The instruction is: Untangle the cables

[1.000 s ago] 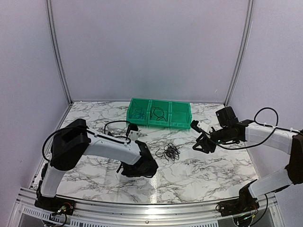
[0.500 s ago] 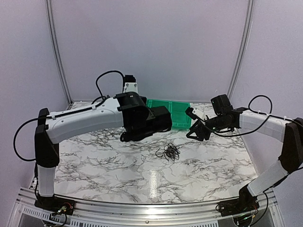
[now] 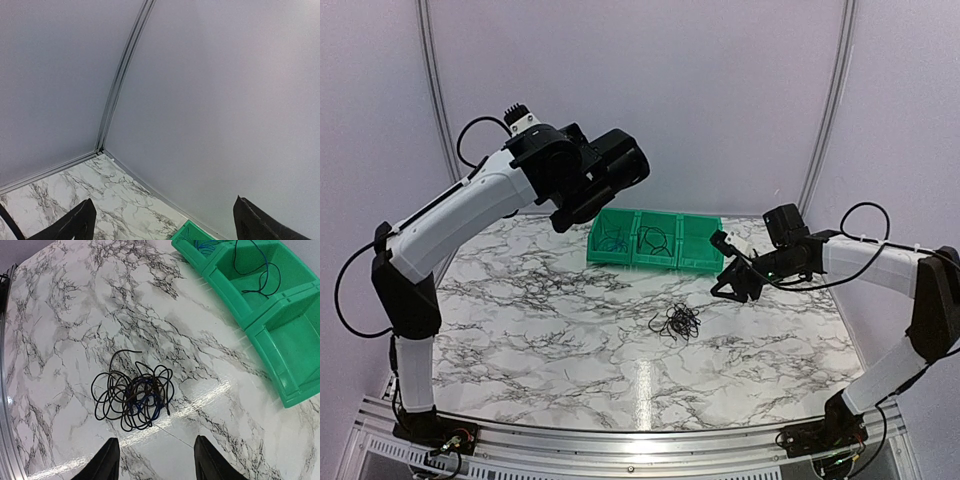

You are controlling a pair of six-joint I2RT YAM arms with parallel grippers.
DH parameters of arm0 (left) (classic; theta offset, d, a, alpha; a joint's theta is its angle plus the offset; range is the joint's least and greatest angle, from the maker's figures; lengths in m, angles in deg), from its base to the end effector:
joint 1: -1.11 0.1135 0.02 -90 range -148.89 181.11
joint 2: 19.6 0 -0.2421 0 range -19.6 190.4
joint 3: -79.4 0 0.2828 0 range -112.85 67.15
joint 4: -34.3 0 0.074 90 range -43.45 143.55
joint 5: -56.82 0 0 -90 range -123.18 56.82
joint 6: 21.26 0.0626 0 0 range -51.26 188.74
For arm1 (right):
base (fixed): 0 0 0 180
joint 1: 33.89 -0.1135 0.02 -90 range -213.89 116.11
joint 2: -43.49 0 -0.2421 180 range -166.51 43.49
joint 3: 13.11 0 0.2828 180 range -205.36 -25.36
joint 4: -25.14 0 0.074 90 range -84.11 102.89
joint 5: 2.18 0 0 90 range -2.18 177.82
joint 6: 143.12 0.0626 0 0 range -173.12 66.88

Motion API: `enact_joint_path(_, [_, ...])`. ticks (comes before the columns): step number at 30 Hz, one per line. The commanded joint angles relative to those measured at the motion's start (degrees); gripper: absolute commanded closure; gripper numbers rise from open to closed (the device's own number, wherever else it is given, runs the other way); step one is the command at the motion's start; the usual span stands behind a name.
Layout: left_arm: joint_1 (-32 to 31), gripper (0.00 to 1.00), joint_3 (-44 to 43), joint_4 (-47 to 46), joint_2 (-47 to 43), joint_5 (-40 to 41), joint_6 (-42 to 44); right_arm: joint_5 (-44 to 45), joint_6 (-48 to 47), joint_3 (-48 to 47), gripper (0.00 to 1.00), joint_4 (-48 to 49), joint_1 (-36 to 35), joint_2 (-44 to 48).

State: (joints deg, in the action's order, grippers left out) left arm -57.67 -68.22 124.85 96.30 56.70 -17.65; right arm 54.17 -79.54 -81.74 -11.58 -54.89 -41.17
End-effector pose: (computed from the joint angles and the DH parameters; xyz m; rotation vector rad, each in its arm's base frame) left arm 0.2633 -0.3136 0.4165 -0.7711 1.3708 0.0493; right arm 0.3102 0.1562 0.1761 -1.1821 2.0869 0.6827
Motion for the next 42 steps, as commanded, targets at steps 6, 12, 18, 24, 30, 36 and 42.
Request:
enact_joint_path(6, [-0.3,0.01,10.0,4.3,-1.9,14.5,-15.6,-0.1,0.5,2.0,0.49,2.4,-0.4,2.7])
enact_joint_path(12, [-3.1,0.01,11.5,4.3,2.4,14.5,2.9,0.9,-0.4,2.4,0.49,2.3,-0.4,2.9])
enact_joint_path(18, [-5.6,0.03,1.5,4.4,7.9,14.5,27.7,2.4,-1.2,2.9,0.49,2.9,-0.4,3.0])
enact_joint_path(24, [-7.2,0.11,-5.0,1.5,2.0,14.4,38.1,3.7,-1.1,2.4,0.48,2.6,-0.3,1.5])
enact_joint_path(30, [-7.3,0.06,-18.7,-2.4,-5.0,8.1,36.6,4.2,-0.7,2.4,0.48,2.6,-0.3,1.4])
enact_joint_path(36, [-7.1,0.08,43.4,-95.5,-39.4,-59.7,82.4,4.5,-0.7,2.2,0.48,2.2,-0.4,1.5])
enact_joint_path(42, [-6.8,0.05,25.1,-79.4,-28.2,-56.8,88.2,4.7,-1.1,3.3,0.48,2.7,-0.2,4.1])
